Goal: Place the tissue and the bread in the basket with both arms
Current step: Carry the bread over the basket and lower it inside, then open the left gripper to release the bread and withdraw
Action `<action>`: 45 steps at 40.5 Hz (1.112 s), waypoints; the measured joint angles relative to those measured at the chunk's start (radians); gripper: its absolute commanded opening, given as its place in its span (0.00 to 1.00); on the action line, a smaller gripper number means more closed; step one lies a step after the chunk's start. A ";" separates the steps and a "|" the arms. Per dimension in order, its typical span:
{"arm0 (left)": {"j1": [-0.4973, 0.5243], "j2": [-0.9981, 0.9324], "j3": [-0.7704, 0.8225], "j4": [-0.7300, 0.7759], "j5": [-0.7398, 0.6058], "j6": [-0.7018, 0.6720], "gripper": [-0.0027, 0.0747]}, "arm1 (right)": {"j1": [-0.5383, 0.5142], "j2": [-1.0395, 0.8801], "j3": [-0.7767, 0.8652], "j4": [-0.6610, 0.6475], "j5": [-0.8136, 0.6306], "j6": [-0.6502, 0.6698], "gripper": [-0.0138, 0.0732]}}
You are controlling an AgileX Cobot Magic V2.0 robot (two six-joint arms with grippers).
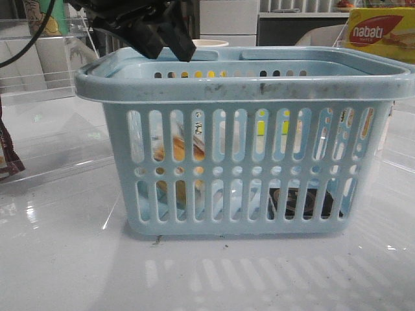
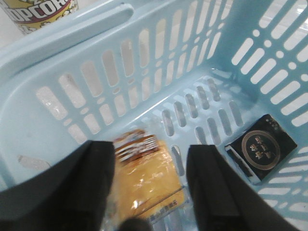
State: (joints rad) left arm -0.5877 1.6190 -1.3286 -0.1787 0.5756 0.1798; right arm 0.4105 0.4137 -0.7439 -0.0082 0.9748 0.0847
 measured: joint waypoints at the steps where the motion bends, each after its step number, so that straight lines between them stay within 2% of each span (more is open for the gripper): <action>1: 0.000 0.000 0.000 0.000 0.000 0.000 0.69 | 0.000 0.000 0.000 0.000 0.000 0.000 0.81; 10: 0.000 -0.058 0.000 -0.001 0.000 0.000 0.69 | 0.000 0.000 0.000 0.000 0.000 0.000 0.81; 21: 0.000 -0.300 0.024 0.054 0.063 0.000 0.69 | 0.000 0.000 0.000 0.000 0.000 0.000 0.81; 34: 0.000 -0.712 0.326 0.096 0.084 0.000 0.69 | 0.000 0.000 0.000 0.000 0.000 0.000 0.81; 39: 0.000 -0.860 0.447 0.101 0.093 0.000 0.69 | 0.000 0.000 0.000 0.000 0.000 0.000 0.76; 45: 0.000 -1.016 0.570 0.102 0.100 0.000 0.62 | 0.000 0.000 0.000 0.000 0.004 0.000 0.65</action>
State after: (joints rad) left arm -0.5877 0.6035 -0.7587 -0.0762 0.6760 0.1798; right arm 0.4105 0.4137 -0.7439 -0.0082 0.9785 0.0847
